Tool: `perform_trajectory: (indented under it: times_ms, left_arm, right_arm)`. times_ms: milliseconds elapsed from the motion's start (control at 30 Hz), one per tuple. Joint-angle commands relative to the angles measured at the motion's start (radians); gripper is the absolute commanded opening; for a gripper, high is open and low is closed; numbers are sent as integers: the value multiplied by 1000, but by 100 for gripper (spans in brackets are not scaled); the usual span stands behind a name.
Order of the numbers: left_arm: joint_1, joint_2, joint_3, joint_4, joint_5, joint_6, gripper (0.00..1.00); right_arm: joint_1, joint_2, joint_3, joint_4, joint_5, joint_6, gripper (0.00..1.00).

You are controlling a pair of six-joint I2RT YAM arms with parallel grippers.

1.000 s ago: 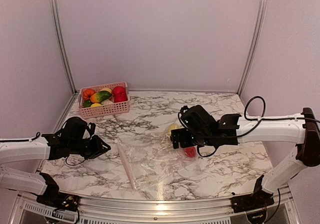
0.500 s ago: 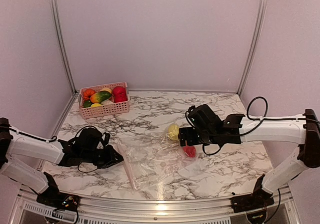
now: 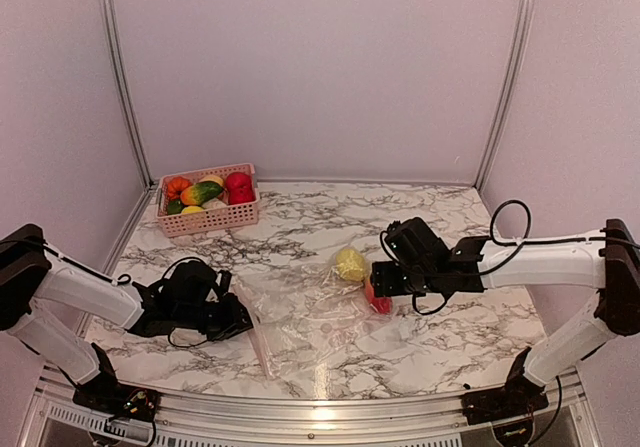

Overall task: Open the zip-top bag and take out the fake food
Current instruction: Pick up the fake fruit from the zipper food storage bag.

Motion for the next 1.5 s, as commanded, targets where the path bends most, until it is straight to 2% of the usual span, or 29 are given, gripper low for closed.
perform_trajectory:
  times_ms: [0,267,500,800,1200,1467]
  left_arm:
    - [-6,28,21,43,-3,-11,12]
    - [-9,44,24,43,-3,-13,12]
    - [-10,48,27,39,-2,-11,12]
    - [-12,51,33,28,-2,-7,12]
    - [-16,56,42,18,-5,-7,12]
    - [-20,64,51,15,-6,-3,12]
  right_arm:
    - [-25,20,-10,52,-23,4,77]
    - [-48,75,-27,101,-65,1,60]
    - [-50,98,-42,104,-56,14,51]
    - [-51,111,-46,86,-44,37,26]
    - [-50,64,-26,21,-4,60,15]
    - [-50,118,-29,8,14,76,10]
